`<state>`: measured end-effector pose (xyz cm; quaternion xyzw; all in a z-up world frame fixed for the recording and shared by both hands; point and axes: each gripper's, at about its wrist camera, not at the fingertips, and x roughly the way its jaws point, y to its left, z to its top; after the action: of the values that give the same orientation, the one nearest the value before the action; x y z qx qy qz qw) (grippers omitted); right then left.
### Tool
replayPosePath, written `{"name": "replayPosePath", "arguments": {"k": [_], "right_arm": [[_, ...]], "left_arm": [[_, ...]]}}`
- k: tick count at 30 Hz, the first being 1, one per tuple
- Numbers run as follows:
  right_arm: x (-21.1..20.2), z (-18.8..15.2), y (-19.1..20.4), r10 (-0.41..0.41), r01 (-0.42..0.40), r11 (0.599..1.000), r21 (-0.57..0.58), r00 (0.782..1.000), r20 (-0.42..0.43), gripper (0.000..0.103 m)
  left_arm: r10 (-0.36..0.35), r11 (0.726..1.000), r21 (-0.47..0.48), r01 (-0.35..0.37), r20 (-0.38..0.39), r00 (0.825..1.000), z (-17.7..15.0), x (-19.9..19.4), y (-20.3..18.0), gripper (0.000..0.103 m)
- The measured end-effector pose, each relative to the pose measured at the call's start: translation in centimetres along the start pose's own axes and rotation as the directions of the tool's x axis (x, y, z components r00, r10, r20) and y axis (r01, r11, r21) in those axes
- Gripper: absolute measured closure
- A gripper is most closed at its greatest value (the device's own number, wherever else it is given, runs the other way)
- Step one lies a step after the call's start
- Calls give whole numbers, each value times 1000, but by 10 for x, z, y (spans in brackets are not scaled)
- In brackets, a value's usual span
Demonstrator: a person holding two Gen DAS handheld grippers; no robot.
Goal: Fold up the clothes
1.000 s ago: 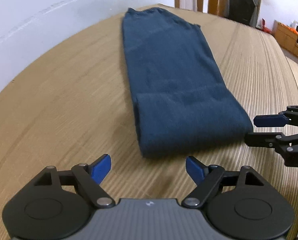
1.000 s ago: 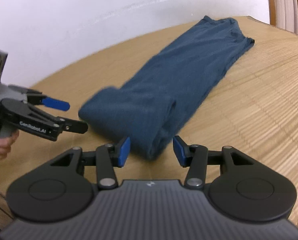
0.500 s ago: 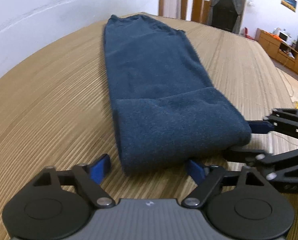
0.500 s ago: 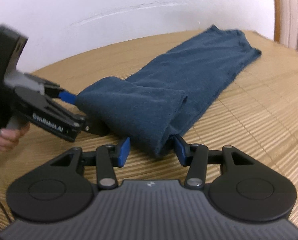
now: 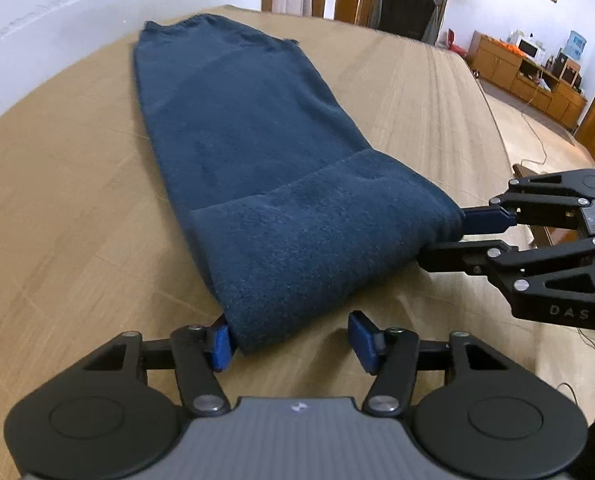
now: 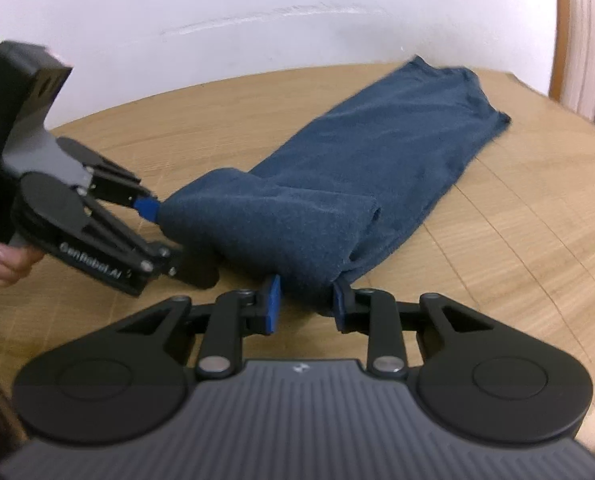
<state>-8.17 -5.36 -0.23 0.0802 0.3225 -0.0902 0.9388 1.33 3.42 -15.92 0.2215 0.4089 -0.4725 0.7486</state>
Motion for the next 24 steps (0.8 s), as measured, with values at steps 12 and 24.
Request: {"name": "replayPosePath", "arguments": {"k": [12,24], "right_arm": [[-1,-12,-3,-74,78,988,133,997,-38,65],[-7,-24,-5,-120,124,981,146,992,-38,45]], "left_arm": [[57,993,-98,-62,-50,997,-1,0,-23,27],[101,986,-126,-106,-44,994,-11,-9,-22,26]]}}
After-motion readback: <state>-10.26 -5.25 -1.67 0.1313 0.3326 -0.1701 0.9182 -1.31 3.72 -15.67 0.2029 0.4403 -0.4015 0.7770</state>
